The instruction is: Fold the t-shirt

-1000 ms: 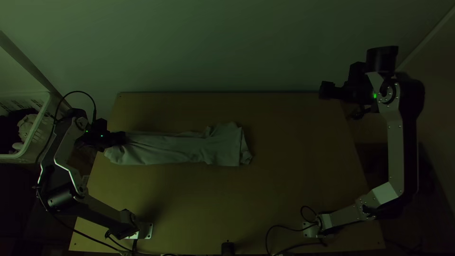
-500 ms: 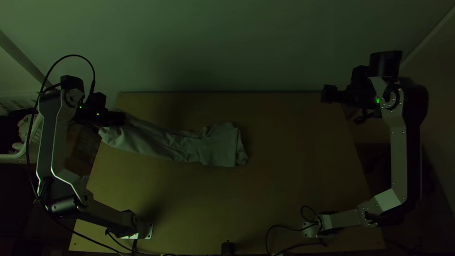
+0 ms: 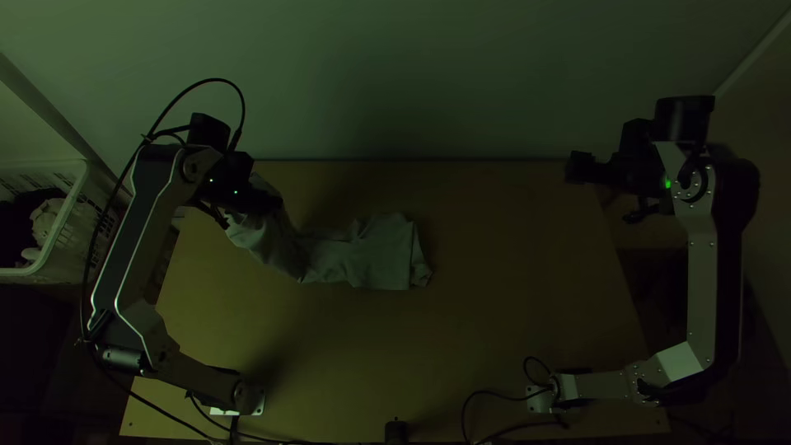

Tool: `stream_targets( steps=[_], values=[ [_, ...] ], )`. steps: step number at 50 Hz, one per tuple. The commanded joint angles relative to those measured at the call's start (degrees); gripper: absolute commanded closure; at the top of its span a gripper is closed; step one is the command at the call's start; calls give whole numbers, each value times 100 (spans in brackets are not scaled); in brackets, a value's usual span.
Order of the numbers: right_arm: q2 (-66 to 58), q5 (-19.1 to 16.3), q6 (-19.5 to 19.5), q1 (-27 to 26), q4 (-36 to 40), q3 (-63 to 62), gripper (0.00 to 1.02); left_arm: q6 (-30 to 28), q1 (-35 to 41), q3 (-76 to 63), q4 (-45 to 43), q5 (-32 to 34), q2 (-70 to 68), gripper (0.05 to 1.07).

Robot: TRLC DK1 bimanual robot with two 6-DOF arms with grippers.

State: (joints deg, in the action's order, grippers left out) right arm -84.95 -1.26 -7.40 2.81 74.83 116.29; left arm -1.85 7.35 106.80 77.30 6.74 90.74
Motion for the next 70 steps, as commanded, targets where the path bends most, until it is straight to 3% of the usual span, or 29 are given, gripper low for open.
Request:
stream_targets(
  steps=[1, 34, 62, 63, 64, 65, 68, 70],
  values=[
    [189, 38, 28, -35, -30, -150, 4, 387, 398, 297, 101, -85, 137, 105],
    [514, 38, -78, -61, -135, -678, 4, 1310, 2121, 1607, -39, -129, 2071, 105],
    [681, 38, -51, -246, -153, -880, 4, 1679, 3097, 2134, -549, -305, 3020, 104],
    [690, 38, -51, -246, -153, -889, 4, 1705, 3123, 2134, -593, -305, 3037, 101],
    [699, 38, -60, -246, -161, -906, 4, 1758, 3132, 2143, -655, -305, 3064, 92],
    [699, 38, -60, -237, -161, -915, 4, 1819, 3149, 2152, -742, -305, 3081, 75],
    [716, 38, -69, -228, -161, -933, 4, 1819, 3228, 2196, -786, -296, 3108, 6],
    [716, 38, -86, -219, -170, -950, 4, 1837, 3272, 2231, -830, -296, 3099, 10]
  ],
)
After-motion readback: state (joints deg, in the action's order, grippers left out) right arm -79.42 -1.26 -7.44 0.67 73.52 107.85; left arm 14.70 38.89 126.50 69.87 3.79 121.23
